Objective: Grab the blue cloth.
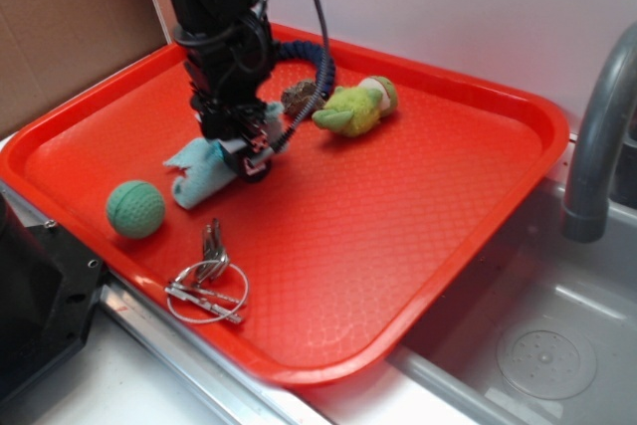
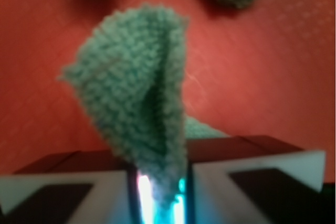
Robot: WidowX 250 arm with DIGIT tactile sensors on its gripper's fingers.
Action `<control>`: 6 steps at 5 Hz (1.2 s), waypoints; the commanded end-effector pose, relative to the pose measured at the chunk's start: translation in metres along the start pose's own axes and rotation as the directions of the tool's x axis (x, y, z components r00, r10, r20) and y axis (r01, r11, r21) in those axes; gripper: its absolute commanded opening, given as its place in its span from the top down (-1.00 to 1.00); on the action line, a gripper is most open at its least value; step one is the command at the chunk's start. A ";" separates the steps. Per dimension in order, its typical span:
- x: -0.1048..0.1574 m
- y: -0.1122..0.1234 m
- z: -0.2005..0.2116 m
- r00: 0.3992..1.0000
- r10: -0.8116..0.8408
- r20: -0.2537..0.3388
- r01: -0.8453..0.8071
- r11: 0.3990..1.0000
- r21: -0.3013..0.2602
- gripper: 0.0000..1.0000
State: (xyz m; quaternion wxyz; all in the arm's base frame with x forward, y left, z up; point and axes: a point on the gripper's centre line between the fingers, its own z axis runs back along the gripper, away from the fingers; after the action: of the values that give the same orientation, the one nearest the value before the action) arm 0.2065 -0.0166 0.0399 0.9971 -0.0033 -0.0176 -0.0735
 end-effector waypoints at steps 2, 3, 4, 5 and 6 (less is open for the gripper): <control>-0.002 0.010 0.147 0.940 0.337 0.055 -0.339 0.941 0.015 1.00; -0.006 0.011 0.180 0.932 0.355 0.064 -0.355 0.935 -0.018 1.00; -0.007 0.012 0.189 0.939 0.334 0.085 -0.333 0.942 -0.025 1.00; -0.007 0.016 0.184 0.942 0.327 0.079 -0.326 0.945 -0.025 1.00; -0.008 0.015 0.182 0.942 0.327 0.082 -0.327 0.945 -0.014 1.00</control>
State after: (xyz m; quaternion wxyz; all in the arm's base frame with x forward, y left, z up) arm 0.1957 -0.0003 0.2153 0.9951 -0.0082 -0.0432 0.0887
